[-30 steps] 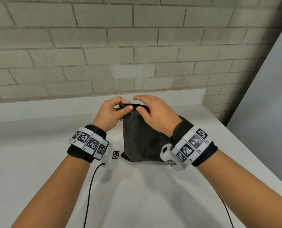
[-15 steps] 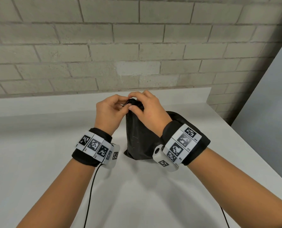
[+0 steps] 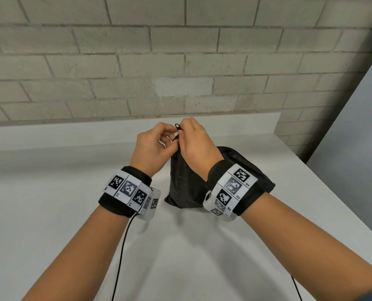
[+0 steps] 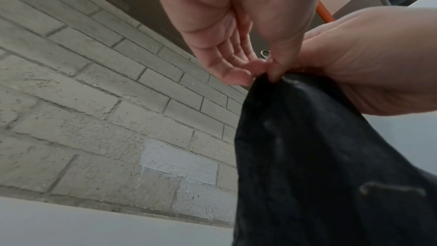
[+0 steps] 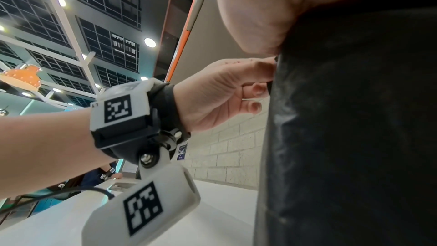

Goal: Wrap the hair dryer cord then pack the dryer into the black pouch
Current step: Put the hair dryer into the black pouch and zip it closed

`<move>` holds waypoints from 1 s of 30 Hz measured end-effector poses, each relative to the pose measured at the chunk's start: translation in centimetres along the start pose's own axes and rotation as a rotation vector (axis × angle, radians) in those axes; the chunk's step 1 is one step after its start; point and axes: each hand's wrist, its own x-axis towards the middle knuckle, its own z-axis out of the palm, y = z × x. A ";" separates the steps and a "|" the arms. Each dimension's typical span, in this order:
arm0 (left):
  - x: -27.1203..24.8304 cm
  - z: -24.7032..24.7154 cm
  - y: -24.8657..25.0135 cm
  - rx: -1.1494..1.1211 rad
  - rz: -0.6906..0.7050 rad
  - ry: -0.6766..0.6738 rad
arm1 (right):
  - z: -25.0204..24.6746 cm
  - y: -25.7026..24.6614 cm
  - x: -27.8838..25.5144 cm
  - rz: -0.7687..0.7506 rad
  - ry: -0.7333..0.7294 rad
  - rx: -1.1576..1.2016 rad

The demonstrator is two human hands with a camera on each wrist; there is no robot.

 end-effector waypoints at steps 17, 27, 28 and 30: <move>0.5 0.0 -1.0 0.156 0.011 -0.043 | -3.8 5.3 -1.5 0.386 0.219 0.081; 1.0 2.0 1.7 -0.065 -0.085 -0.190 | -4.8 8.0 -4.0 0.385 0.167 -0.007; 1.1 1.9 1.7 -0.064 -0.091 -0.196 | -4.9 9.0 -4.3 0.430 0.153 -0.034; 1.2 1.8 1.5 -0.063 -0.103 -0.192 | -5.2 11.9 -5.3 0.558 0.102 -0.106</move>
